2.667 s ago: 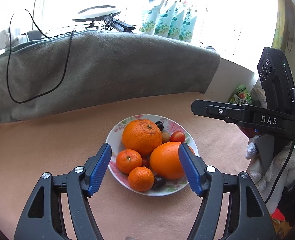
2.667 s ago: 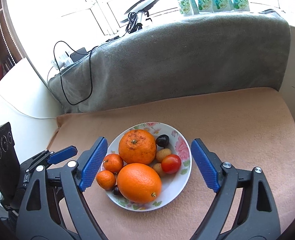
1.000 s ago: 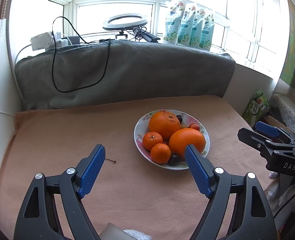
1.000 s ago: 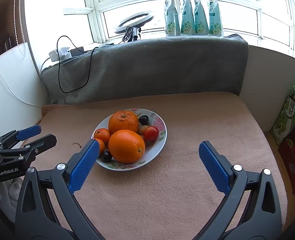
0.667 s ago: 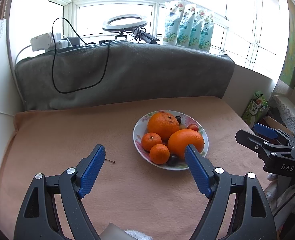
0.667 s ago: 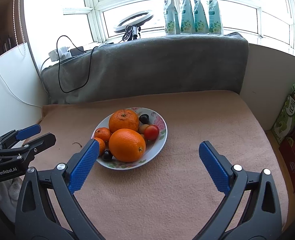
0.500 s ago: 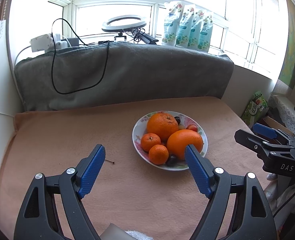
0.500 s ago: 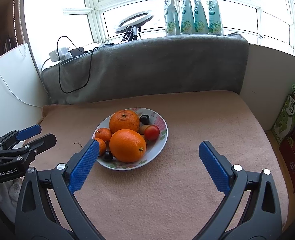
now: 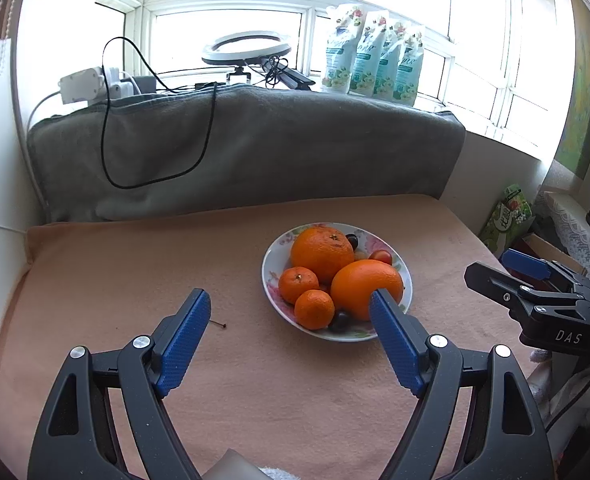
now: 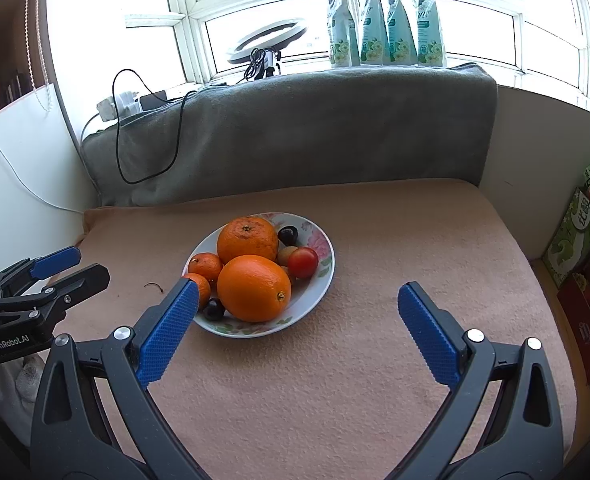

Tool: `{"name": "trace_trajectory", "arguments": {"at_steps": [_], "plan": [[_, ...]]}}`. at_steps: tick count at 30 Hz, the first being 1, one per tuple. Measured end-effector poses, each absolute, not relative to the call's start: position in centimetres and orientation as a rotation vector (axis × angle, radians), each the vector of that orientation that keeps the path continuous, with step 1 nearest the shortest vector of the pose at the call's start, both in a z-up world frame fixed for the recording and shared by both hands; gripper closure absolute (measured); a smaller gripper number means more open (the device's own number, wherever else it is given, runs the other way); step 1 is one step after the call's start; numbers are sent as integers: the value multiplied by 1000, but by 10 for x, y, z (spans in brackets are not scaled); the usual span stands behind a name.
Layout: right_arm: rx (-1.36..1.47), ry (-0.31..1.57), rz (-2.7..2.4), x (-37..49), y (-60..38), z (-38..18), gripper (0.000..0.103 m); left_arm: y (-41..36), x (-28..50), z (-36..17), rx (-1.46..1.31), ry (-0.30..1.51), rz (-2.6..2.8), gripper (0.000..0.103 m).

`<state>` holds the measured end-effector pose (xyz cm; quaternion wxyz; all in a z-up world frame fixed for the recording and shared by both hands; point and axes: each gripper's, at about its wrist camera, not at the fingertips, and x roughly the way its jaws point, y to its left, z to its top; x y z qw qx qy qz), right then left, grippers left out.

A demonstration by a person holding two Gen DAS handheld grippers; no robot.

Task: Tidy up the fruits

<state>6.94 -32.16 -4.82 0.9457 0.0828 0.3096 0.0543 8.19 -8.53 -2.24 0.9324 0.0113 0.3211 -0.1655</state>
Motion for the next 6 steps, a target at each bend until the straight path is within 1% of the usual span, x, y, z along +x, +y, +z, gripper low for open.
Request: {"name": "trace_trajectory", "arguments": {"at_steps": [6], "plan": [[171, 629, 108, 71, -324, -49, 1, -85, 83, -23, 24, 658, -343, 21]]}}
